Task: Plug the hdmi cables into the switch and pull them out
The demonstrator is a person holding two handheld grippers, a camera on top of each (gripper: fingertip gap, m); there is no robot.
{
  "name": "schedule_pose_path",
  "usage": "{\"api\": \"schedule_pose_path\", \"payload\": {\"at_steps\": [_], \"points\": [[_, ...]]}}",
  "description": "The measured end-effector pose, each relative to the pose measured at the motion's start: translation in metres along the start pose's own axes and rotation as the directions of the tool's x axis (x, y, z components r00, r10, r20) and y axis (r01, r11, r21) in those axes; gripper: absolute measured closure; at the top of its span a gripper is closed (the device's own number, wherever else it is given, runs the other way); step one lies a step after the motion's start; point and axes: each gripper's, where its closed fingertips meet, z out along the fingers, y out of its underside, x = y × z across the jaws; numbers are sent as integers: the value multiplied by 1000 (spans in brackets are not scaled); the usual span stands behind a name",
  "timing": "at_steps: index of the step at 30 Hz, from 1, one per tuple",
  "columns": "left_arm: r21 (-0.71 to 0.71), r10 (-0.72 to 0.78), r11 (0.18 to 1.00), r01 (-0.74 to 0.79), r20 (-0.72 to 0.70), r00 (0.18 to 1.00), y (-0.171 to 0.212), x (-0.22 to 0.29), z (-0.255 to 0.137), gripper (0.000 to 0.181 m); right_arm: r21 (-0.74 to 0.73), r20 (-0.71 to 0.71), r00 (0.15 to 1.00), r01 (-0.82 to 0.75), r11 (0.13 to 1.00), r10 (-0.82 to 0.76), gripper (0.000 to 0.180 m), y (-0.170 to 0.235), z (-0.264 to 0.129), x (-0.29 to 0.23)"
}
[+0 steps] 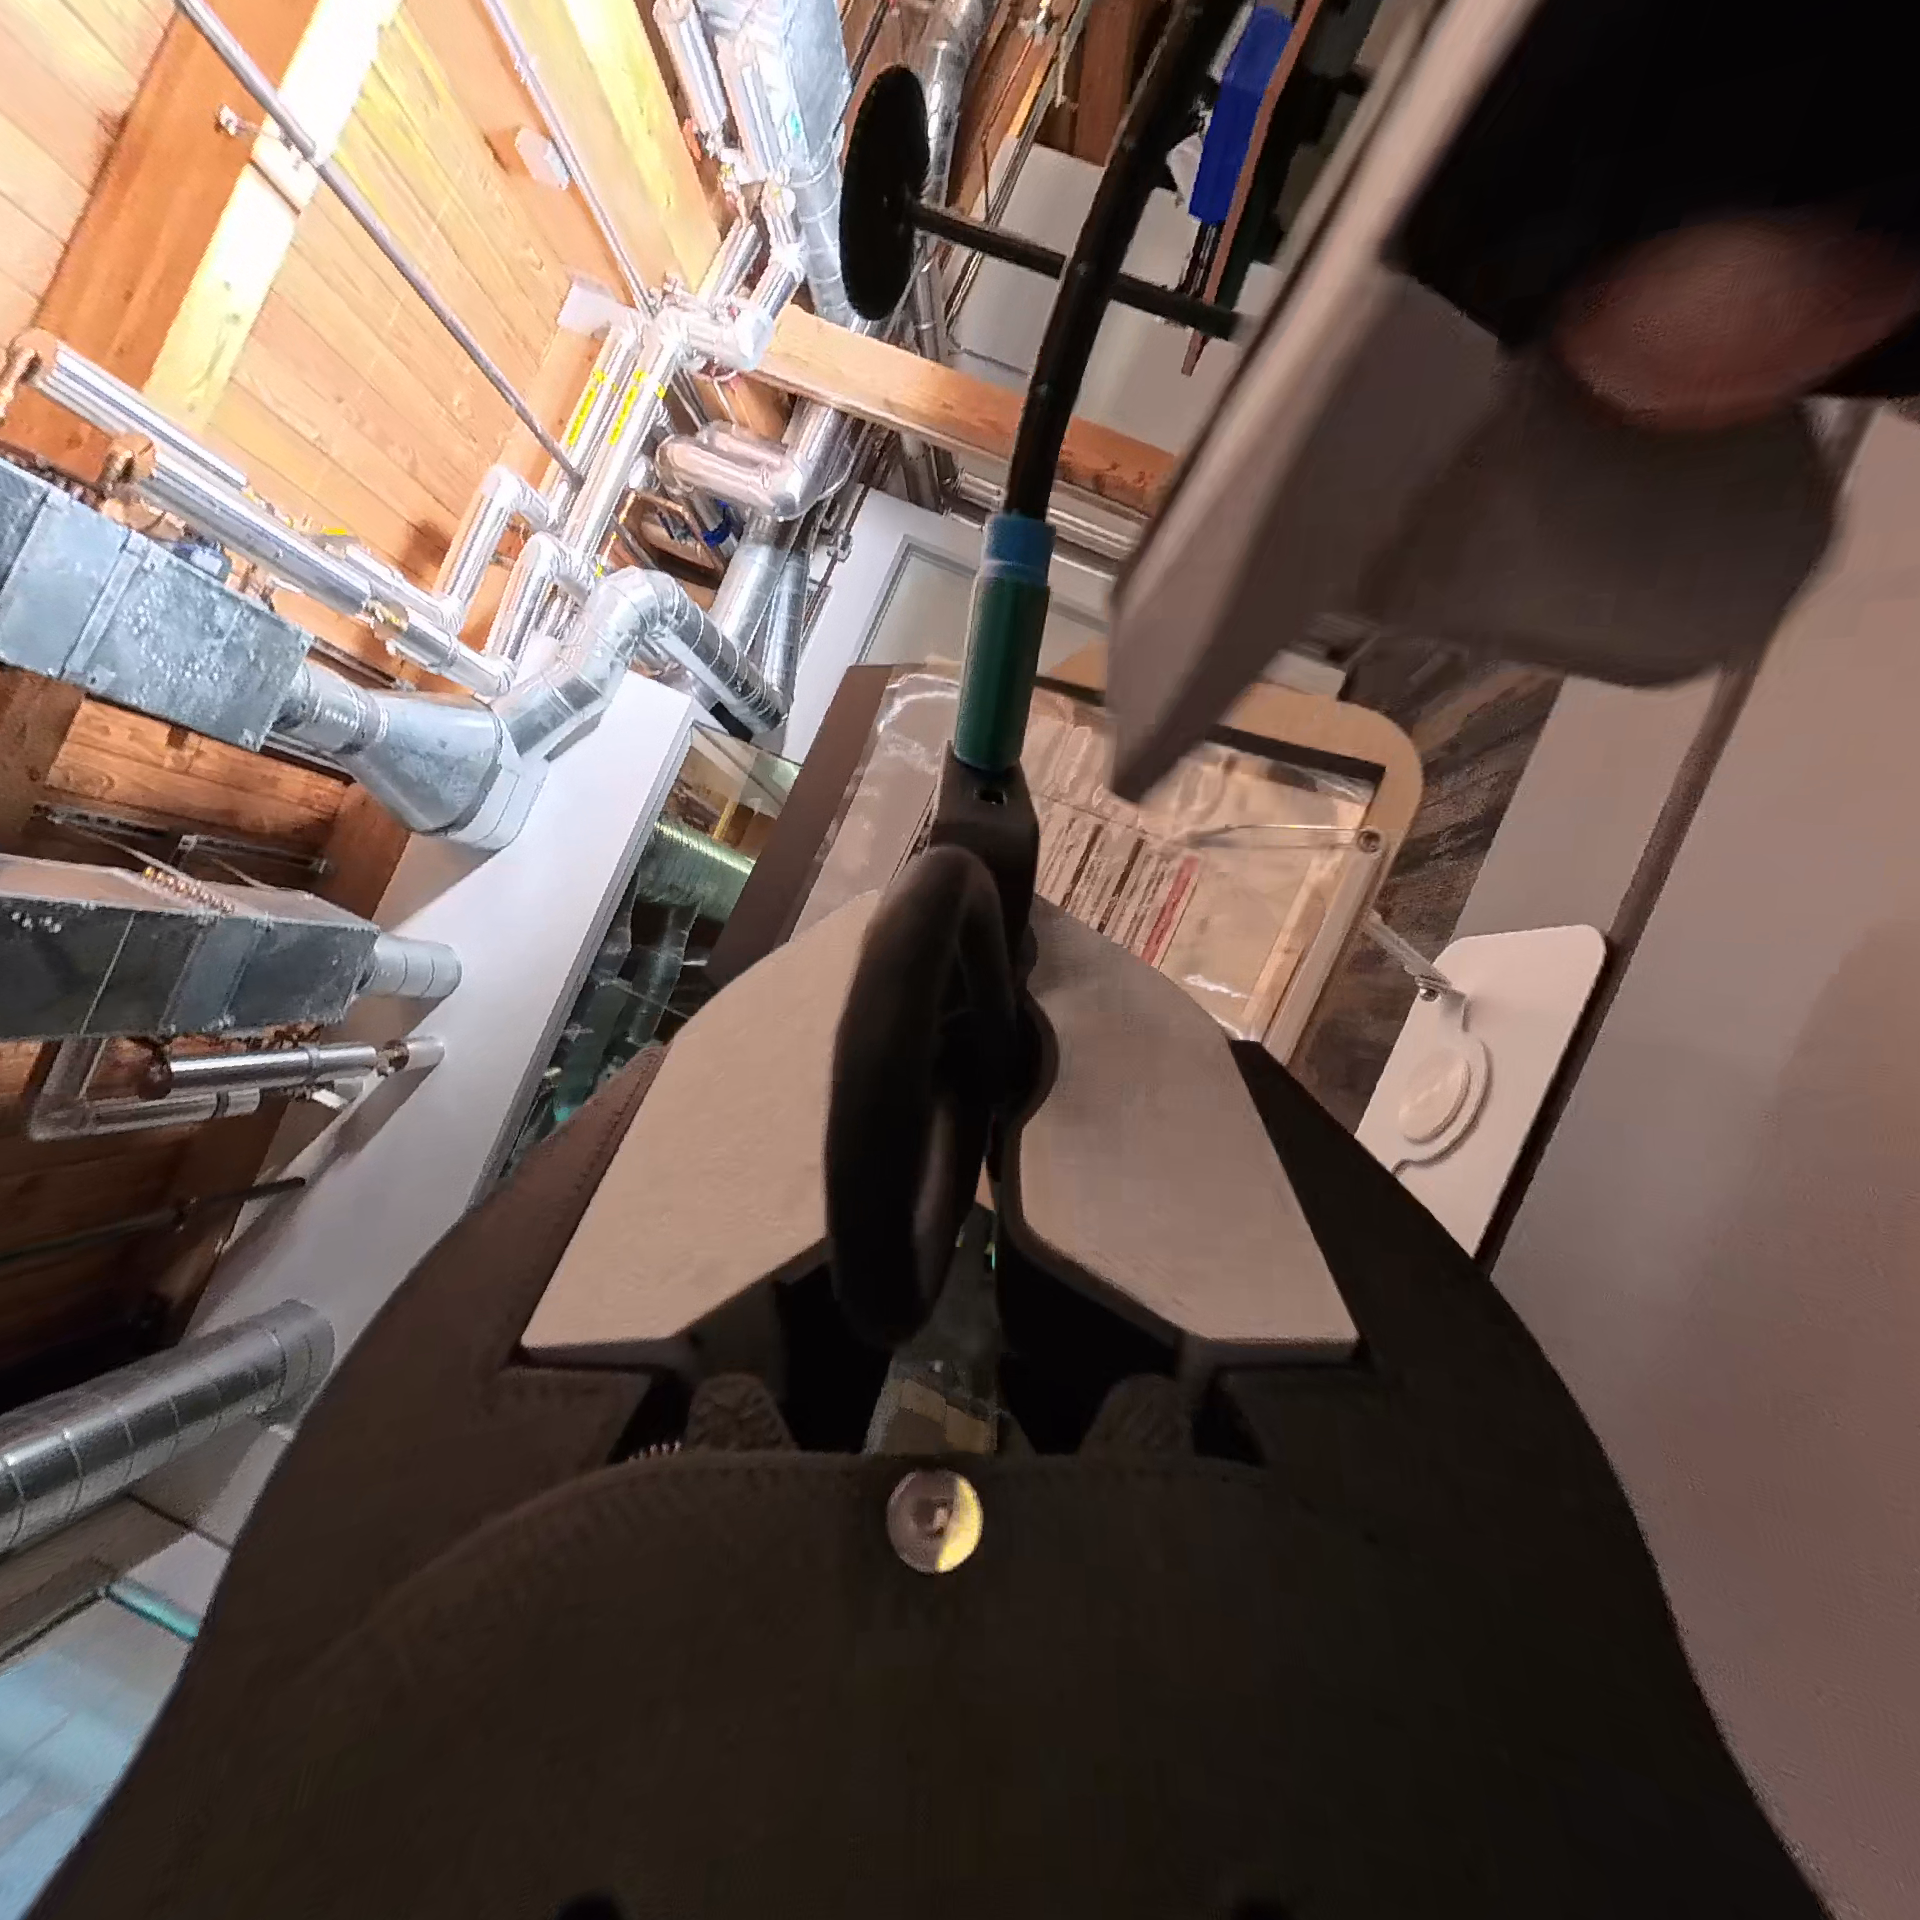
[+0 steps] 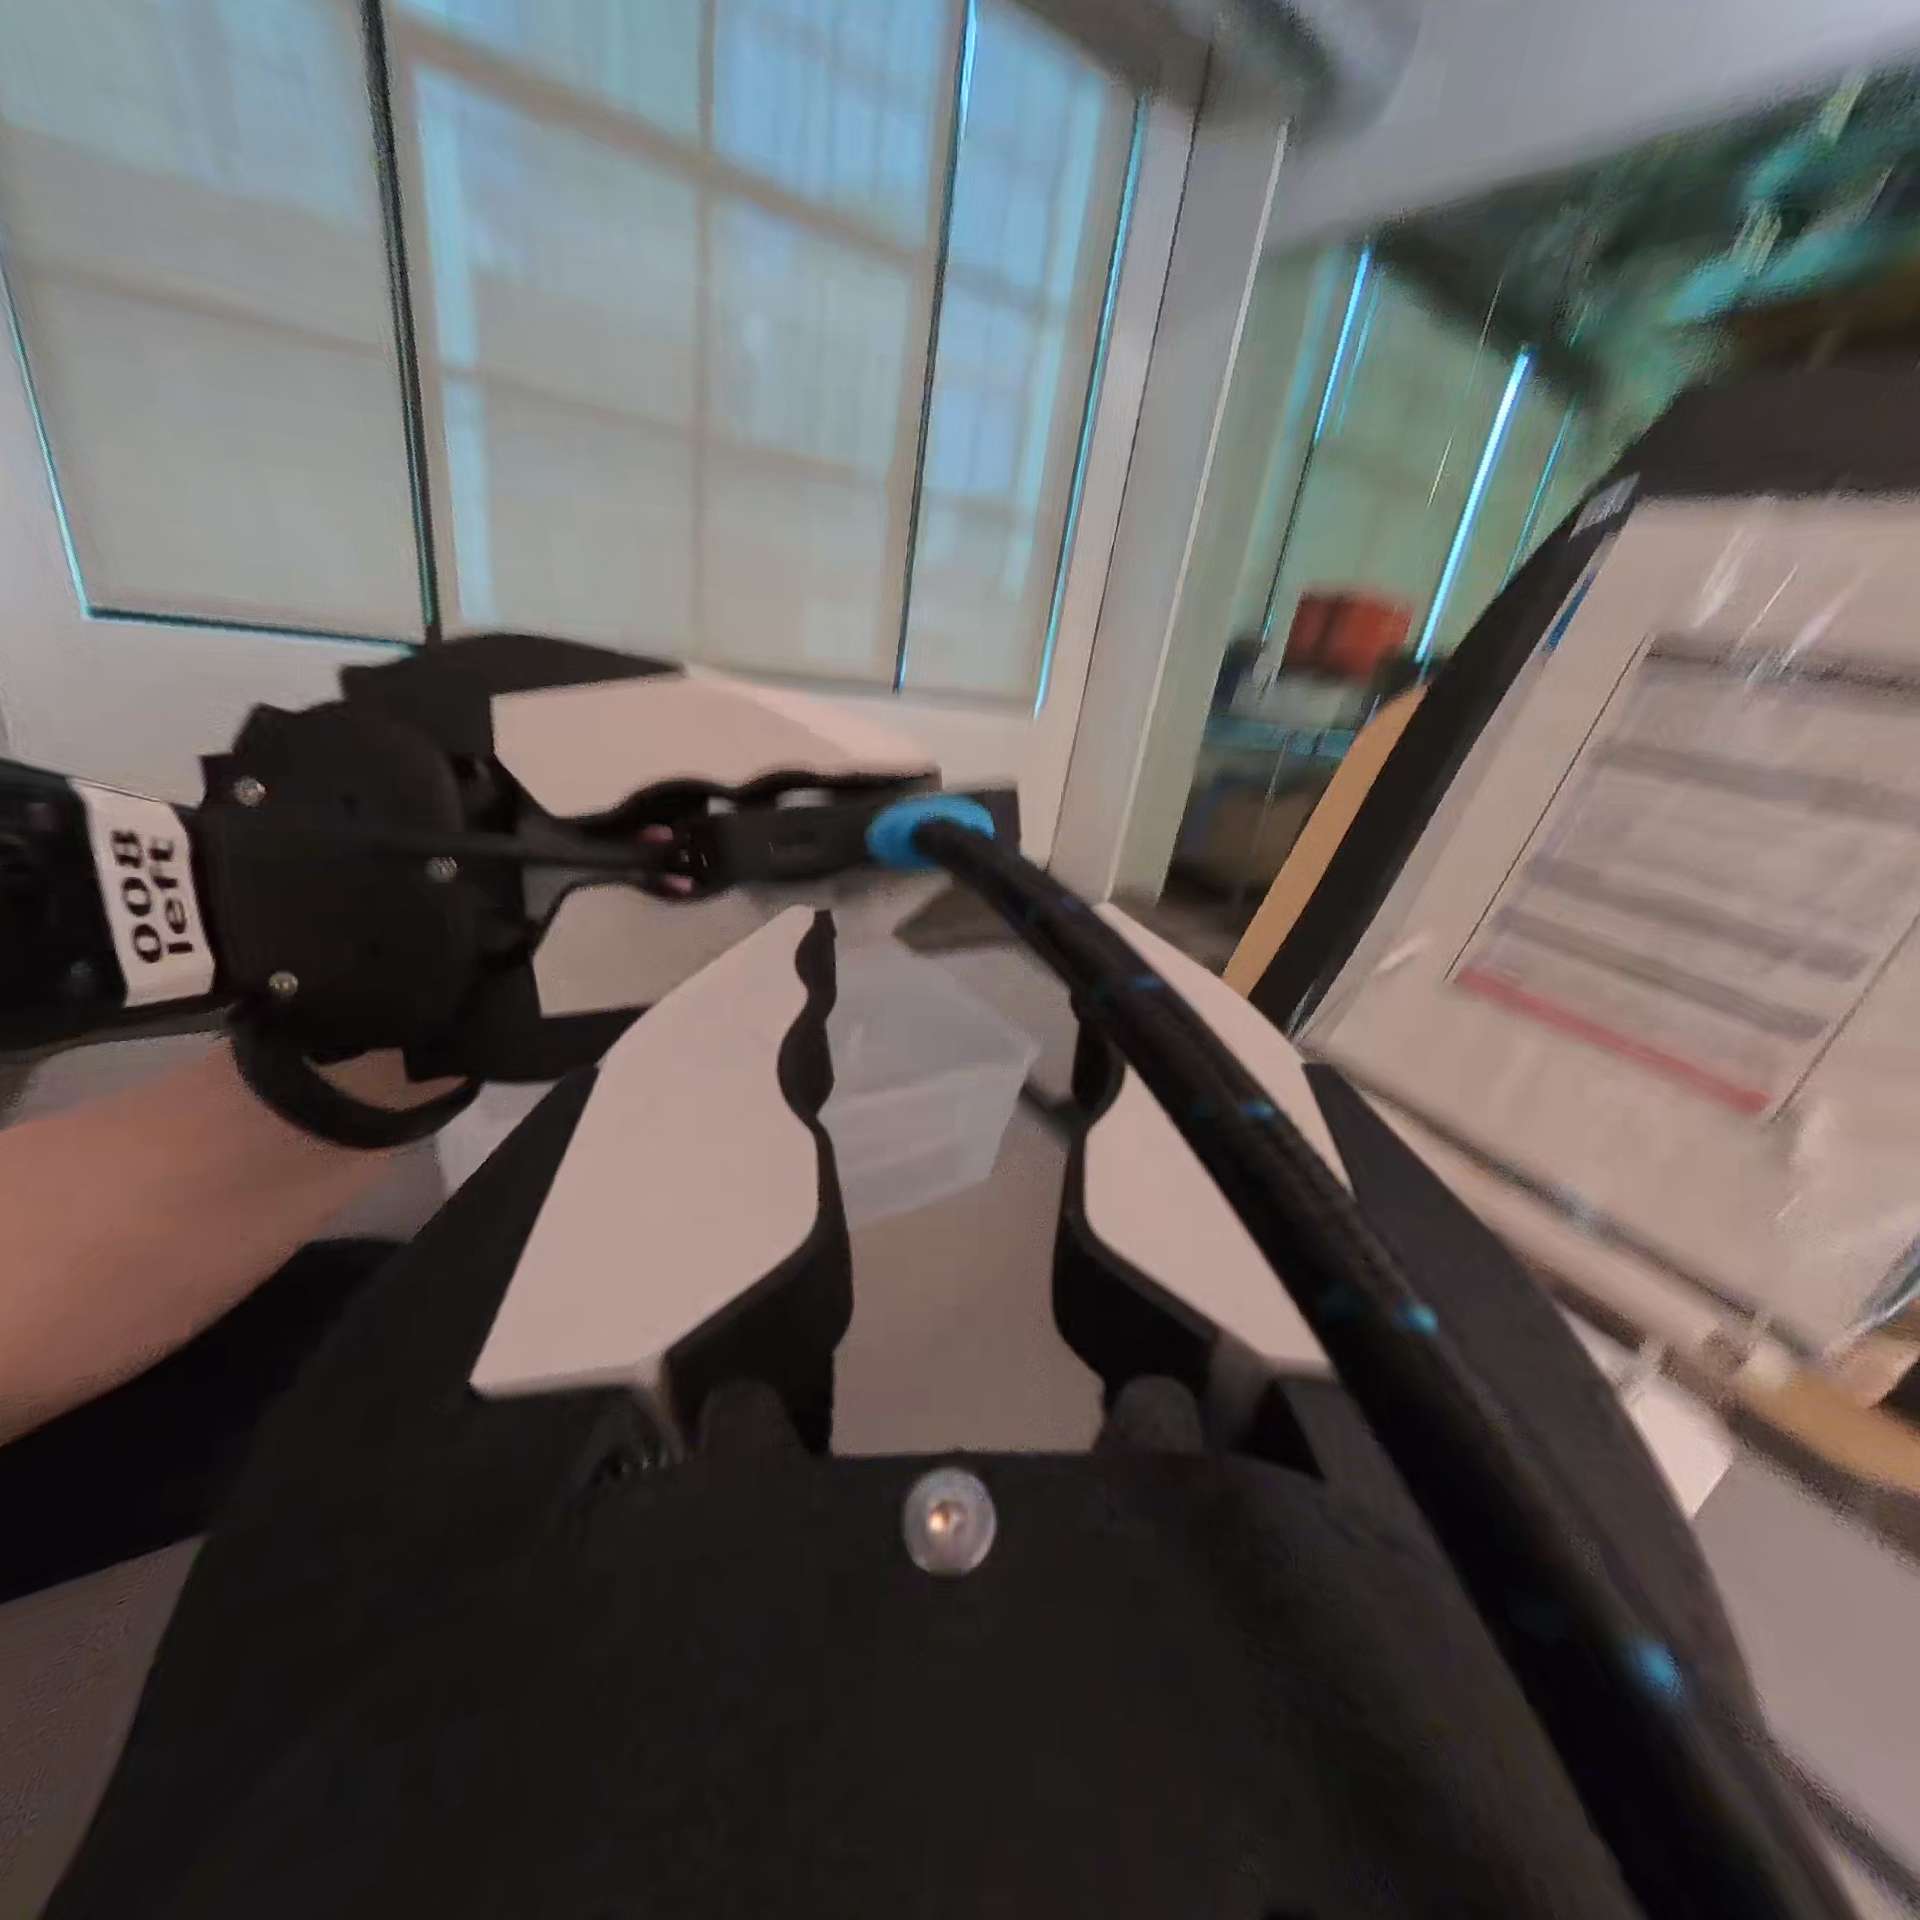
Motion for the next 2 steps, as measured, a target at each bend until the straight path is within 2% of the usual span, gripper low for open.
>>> {"api": "schedule_pose_path", "payload": {"at_steps": [1,2], "points": [[8,4,1000,-4,-9,1000,-2,3,0,165,57,2,998,60,997,-61,139,-9,-5,-1],[20,5,1000,-5,-13,1000,-4,5,0,164,84,9,994,105,991,-106,141,-15,-9,-4]]}}
